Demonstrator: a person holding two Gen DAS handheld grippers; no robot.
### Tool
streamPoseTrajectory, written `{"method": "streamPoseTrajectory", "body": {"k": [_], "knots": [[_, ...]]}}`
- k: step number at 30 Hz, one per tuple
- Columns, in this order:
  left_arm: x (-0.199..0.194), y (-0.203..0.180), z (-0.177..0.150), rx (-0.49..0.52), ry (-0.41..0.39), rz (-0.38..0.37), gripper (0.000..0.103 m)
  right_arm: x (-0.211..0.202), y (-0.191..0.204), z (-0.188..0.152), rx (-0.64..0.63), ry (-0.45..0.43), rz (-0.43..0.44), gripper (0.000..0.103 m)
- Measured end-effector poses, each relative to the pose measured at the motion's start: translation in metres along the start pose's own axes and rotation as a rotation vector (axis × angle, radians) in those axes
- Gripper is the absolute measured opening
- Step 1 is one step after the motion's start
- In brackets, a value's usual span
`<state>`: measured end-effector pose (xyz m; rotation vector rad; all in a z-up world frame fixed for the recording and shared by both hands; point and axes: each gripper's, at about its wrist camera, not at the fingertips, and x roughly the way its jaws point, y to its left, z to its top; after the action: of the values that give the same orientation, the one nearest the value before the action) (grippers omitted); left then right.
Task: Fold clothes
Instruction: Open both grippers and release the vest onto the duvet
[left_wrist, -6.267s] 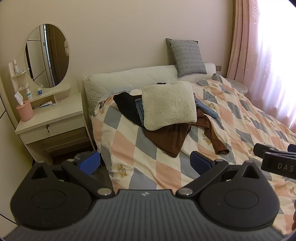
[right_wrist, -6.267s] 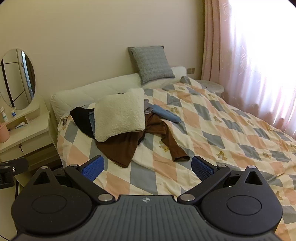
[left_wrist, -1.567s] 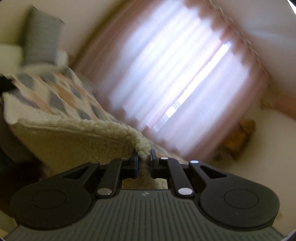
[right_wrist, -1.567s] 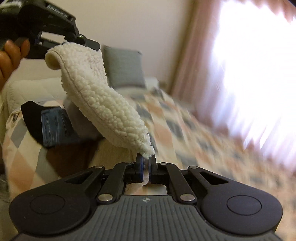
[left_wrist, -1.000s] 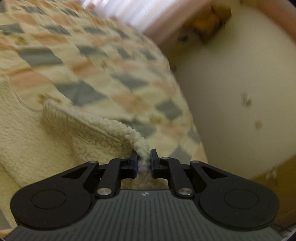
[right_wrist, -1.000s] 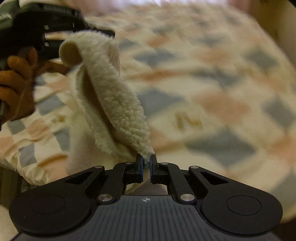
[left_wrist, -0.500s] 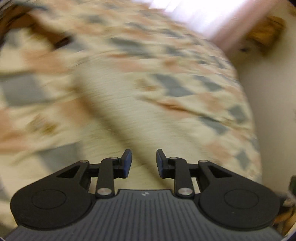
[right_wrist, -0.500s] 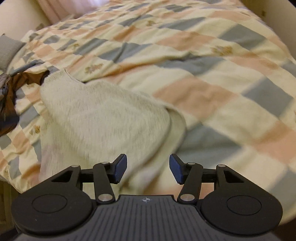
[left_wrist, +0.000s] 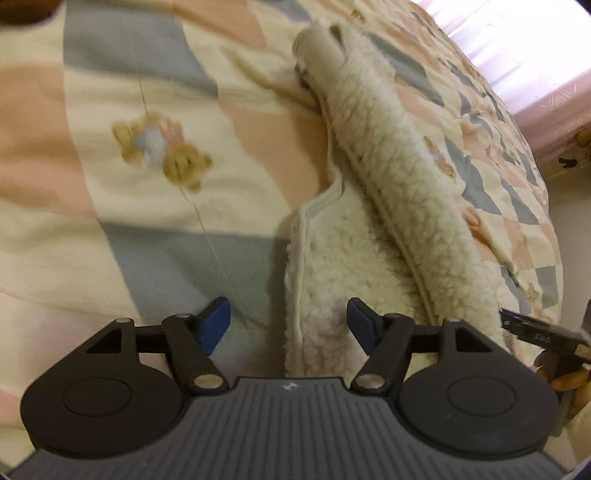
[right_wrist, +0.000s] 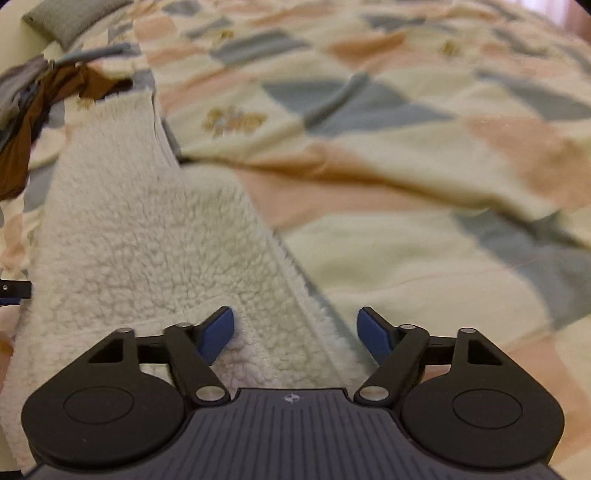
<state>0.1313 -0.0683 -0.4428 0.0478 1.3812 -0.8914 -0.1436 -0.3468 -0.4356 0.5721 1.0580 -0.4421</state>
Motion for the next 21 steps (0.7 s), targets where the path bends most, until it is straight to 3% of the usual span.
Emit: {"method": "streamPoseTrajectory", "body": {"k": [1,2,3,8,12,16,19,21], "knots": [[0.003,-0.003,-0.002,0.012,-0.002,-0.007,0.059,0.001,0.001,-0.004,-0.005,-0.007,0.002,0.023],[0.004,-0.009,-0.002,0.041,-0.004,-0.019,0.035,-0.002,0.003,-0.007,-0.011,-0.020,-0.004,0.014],[0.003,-0.016,-0.002,0.072,-0.002,-0.032,0.011,-0.008,0.004,-0.010,-0.017,-0.037,-0.006,0.011],[-0.025,-0.054,0.010,0.260,-0.072,-0.055,0.009,-0.083,-0.016,-0.024,0.086,-0.197,-0.091,0.008],[-0.049,-0.065,0.020,0.376,-0.083,-0.088,0.010,-0.159,-0.051,-0.055,0.227,-0.248,-0.263,0.008],[-0.041,-0.067,0.035,0.385,-0.033,-0.108,0.016,-0.187,-0.080,-0.107,0.385,-0.102,-0.349,0.012],[-0.032,-0.068,0.049,0.359,-0.006,-0.123,0.038,-0.169,-0.085,-0.137,0.397,0.058,-0.392,0.034],[-0.023,-0.074,0.065,0.334,0.004,-0.161,0.064,-0.165,-0.087,-0.139,0.404,0.039,-0.375,0.052]]}}
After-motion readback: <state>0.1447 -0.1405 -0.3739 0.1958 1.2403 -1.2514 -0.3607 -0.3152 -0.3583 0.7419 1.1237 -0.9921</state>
